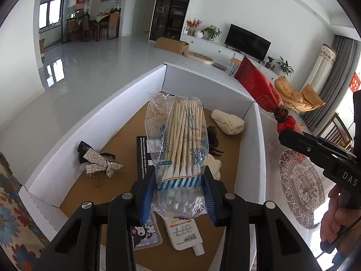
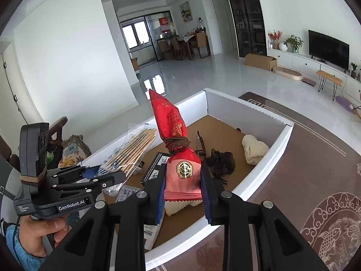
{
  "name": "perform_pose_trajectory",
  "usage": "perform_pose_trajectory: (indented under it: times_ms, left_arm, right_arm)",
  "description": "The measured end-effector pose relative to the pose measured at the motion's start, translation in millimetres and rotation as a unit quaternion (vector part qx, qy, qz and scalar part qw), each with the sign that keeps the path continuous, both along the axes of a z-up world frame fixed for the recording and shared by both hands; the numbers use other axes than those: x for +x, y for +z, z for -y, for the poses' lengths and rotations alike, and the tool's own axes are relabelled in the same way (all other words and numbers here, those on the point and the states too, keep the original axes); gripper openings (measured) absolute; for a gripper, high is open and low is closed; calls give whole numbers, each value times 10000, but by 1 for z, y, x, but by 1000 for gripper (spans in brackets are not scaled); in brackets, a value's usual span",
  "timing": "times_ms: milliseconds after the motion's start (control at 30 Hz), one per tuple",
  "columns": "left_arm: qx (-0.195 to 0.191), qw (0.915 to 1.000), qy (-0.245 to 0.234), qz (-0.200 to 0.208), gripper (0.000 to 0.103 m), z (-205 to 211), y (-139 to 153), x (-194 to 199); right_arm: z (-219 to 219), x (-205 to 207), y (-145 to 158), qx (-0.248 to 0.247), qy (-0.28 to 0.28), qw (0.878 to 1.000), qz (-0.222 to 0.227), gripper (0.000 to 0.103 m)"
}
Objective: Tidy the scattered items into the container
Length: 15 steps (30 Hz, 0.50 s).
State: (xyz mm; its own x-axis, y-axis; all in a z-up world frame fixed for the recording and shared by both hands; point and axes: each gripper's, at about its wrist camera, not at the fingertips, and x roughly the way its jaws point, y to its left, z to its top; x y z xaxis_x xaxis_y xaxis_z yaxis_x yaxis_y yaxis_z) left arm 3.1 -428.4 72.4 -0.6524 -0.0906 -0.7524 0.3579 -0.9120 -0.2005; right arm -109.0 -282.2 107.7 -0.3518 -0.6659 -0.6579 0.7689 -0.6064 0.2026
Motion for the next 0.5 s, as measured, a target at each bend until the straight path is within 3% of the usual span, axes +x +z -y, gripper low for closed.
perform_pose_trajectory:
  times_ms: [133,233,267,300,367,500]
  left_arm:
    - [130,9992,134,361,40,10,-28,-13]
    - [275,9979,373,441,53,14,-36,-14]
    - [273,9976,467,431,71,13,-36,-12]
    - [187,9973,563,427,91,10,-34,-10]
    - [-160,9957,826,395,100,4,-26,-4]
    - [-563,9922,1052,365,101,-10,-8,-1]
  right_arm:
    - [35,-24,-39,341,76,9989,318,28]
    - [48,-41,-60,637,124,9965,527,39]
    - [49,-43,-62,720,150,9957,556,64]
    - [47,-45,-61,747,169,9957,513,75]
    - [39,-43,-53,727,145,9968,306,75]
    - [14,-37,-32,618,68,9979,200,75]
